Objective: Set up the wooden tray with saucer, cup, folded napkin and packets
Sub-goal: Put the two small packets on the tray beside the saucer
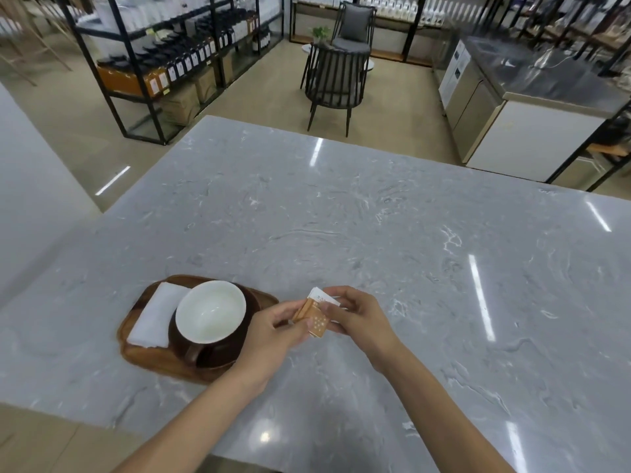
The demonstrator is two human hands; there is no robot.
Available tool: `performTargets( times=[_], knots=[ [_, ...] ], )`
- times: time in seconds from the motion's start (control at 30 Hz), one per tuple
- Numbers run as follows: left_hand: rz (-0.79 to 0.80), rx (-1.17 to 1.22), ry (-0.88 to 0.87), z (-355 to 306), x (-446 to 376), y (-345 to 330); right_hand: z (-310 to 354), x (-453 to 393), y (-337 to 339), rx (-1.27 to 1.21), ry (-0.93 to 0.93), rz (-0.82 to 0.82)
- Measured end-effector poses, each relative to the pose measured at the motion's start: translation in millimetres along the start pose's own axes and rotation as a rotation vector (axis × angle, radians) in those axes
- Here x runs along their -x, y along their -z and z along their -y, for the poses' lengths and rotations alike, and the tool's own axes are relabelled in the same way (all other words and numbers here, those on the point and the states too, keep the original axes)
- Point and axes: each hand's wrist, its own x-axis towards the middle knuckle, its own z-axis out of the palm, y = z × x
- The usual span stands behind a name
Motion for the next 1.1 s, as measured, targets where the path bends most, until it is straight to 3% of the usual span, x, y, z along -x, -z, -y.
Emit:
performTargets(
  times=[0.23, 0.4, 0.5, 0.6, 0.7, 0.8, 1.1],
  knots=[
    [-0.264, 0.005, 0.026, 47.2, 38.1, 17.0, -24.3, -5.1, -19.7, 0.059, -0.092, 0.054],
    [-0.366, 0.304, 0.188, 66.3, 51.2, 33.7, -40.2, -14.6, -39.7, 0.104, -0.152, 0.055],
    [-0.385, 0.290, 0.195, 63.2, 58.0, 37.4, -47.3, -20.3, -50.9, 0.168, -0.118, 0.044],
    [-0.389, 0.089, 0.157, 53.9, 65.8, 37.4, -52.5, -25.3, -57.4, 0.345, -0.019, 0.022],
    [-0.374, -0.408, -0.077, 48.1, 74.2, 36.5, -52.6, -27.0, -61.6, 0.472, 0.049, 0.050],
    [-0.337, -0.726, -0.260, 46.2, 78.2, 35.3, -50.9, -28.8, -62.1, 0.543, 0.108, 0.064],
    [-0.277, -0.991, -0.365, 61.2, 77.1, 50.9, -58.0, -28.0, -57.8, 0.592, 0.193, 0.027]
  ],
)
